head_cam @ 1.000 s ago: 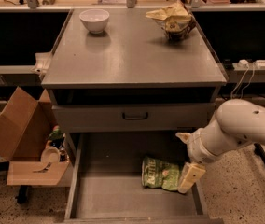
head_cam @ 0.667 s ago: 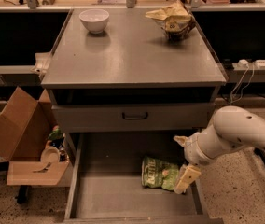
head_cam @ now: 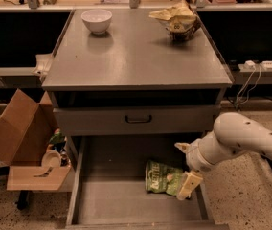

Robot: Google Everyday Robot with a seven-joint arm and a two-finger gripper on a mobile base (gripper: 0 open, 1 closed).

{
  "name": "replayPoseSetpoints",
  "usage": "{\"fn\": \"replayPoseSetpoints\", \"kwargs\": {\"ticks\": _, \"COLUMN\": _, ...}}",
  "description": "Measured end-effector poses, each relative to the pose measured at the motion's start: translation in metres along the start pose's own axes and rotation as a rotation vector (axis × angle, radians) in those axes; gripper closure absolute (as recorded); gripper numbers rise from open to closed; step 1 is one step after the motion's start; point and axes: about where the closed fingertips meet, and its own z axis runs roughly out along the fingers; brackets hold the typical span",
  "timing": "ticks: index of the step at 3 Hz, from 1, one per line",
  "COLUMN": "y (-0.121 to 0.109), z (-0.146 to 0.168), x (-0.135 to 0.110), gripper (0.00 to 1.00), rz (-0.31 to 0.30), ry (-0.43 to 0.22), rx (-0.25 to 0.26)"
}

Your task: Pick green jalapeno chip bag from middle drawer and place on counter

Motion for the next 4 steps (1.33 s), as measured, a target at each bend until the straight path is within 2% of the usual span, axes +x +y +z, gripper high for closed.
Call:
{"fn": "replayPoseSetpoints", "kwargs": {"ticks": 2, "y": -0.027, "z": 0.089, "x": 0.046, "gripper": 0.00, "rz": -0.068, "ry": 0.082, "rx": -0.027}}
{"fn": "replayPoseSetpoints", "kwargs": {"ticks": 3, "y": -0.047, "z": 0.136, "x": 0.076, "gripper": 0.00, "rz": -0.064, "ry": 0.088, "rx": -0.025}}
{"fn": "replayPoseSetpoints", "kwargs": {"ticks": 4, "y": -0.060, "z": 0.159, "x": 0.094, "gripper": 0.00, "rz": -0.043, "ry": 0.083, "rx": -0.018}}
